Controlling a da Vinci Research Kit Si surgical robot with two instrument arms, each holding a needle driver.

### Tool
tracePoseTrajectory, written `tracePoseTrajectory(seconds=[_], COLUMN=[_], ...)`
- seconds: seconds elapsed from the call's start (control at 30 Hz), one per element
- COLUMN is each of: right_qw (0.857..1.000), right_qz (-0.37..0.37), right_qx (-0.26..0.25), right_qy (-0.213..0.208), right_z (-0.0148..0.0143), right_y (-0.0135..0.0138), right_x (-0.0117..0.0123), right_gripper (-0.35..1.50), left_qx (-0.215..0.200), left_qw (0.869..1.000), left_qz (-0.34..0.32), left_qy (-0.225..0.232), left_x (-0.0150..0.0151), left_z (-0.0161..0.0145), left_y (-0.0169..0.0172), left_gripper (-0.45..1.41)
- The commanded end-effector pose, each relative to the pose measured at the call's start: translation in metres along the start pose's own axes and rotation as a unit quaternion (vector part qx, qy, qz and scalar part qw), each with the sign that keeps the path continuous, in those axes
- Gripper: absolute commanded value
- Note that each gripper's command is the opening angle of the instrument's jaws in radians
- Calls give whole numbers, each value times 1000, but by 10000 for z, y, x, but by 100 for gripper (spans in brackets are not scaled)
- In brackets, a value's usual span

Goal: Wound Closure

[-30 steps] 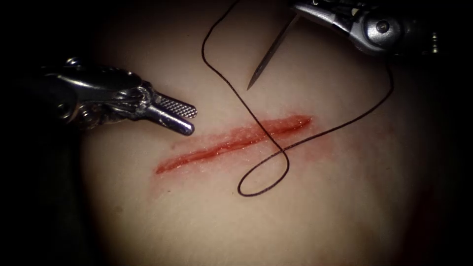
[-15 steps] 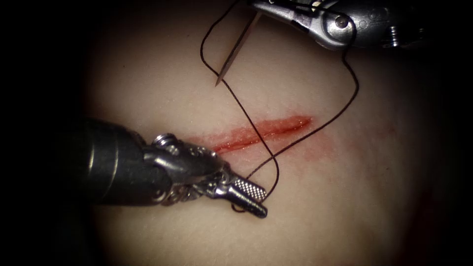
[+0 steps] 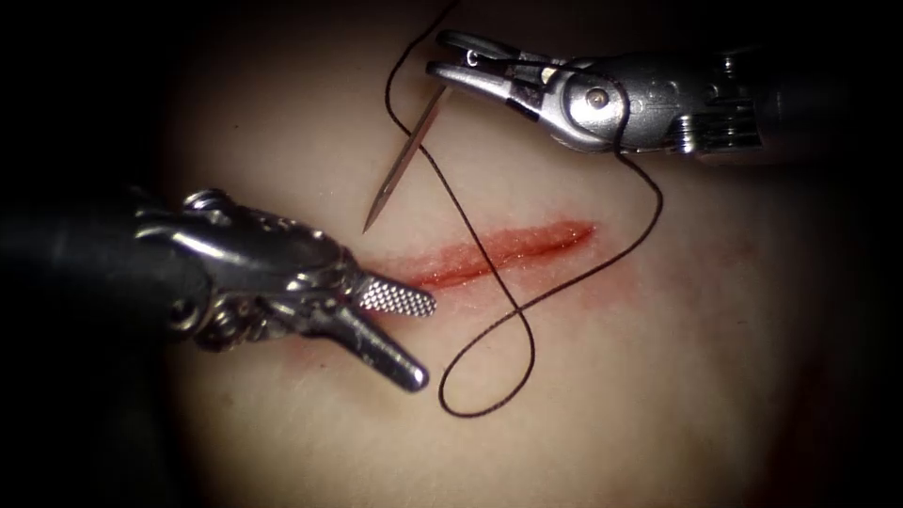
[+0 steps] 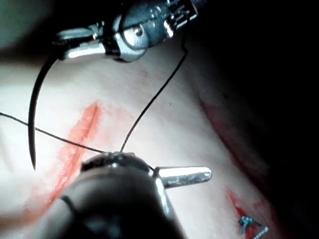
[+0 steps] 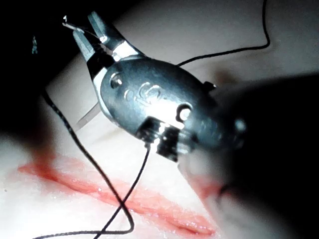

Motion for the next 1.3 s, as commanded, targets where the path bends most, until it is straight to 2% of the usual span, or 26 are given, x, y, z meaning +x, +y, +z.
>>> tracePoseTrajectory(seconds=[0.03,0.13,0.2,0.27,0.3,0.33,0.37,0.43,0.5,0.53,0.57,0.6,0.63,0.67,0.7,0.8,0.87,0.93,0.97,1.0,1.03,1.13,1.17,1.23,1.3], right_qw=[1000,1000,1000,1000,1000,1000,999,997,996,991,991,986,983,972,969,966,960,957,951,949,946,944,944,943,942], right_qz=[-1,-1,-1,-4,0,2,9,-13,-20,-38,-38,-70,-86,-120,-133,-141,-164,-175,-190,-193,-201,-205,-205,-210,-211], right_qx=[0,0,1,2,2,9,39,63,72,105,105,124,138,186,199,209,217,219,230,237,243,245,246,247,248], right_qy=[1,1,2,2,2,7,24,42,49,76,76,84,84,73,65,56,66,72,77,76,76,78,78,79,79], right_z=[9,7,5,3,2,1,1,1,1,3,3,6,8,16,19,23,29,30,31,32,31,31,32,32,33], right_y=[5,7,8,9,10,13,18,22,23,26,26,25,25,21,19,16,11,11,11,11,10,8,6,3,1], right_x=[-4,-6,-6,-7,-6,-4,-1,2,3,8,8,11,13,20,23,25,27,27,26,25,23,22,21,19,18], right_gripper=[-35,-35,-35,-35,-35,-35,-35,-35,-35,-35,-35,-35,-35,-35,-35,-35,-35,-35,-35,-35,-35,-35,-35,-35,-35], left_qx=[-1,6,19,33,46,76,109,114,116,148,148,154,155,162,171,187,207,211,219,225,238,239,238,235,235], left_qw=[1000,1000,998,997,995,984,975,970,969,973,973,971,971,974,973,973,971,969,952,939,919,912,901,892,891], left_qz=[-5,11,43,66,80,145,165,186,190,135,135,138,138,112,107,96,98,114,208,258,312,332,360,383,388], left_qy=[13,24,30,4,-27,-74,-100,-104,-105,-117,-117,-118,-118,-114,-111,-97,-69,-66,-54,-46,-29,-36,-45,-38,-27], left_x=[4,7,2,-12,-25,-44,-62,-76,-81,-90,-90,-89,-88,-87,-87,-88,-87,-88,-95,-99,-112,-120,-130,-135,-137], left_z=[-9,-25,-40,-46,-48,-47,-43,-40,-39,-36,-36,-31,-29,-21,-17,-10,-1,2,5,6,8,12,15,16,15], left_y=[1,5,0,-12,-25,-47,-73,-95,-101,-113,-113,-117,-118,-116,-115,-112,-107,-106,-104,-102,-99,-99,-103,-106,-108], left_gripper=[111,111,101,84,44,-13,-45,-45,-45,-45,-45,-45,-45,-45,-45,-45,-45,-45,-45,-45,-45,-45,-45,-45,-45])
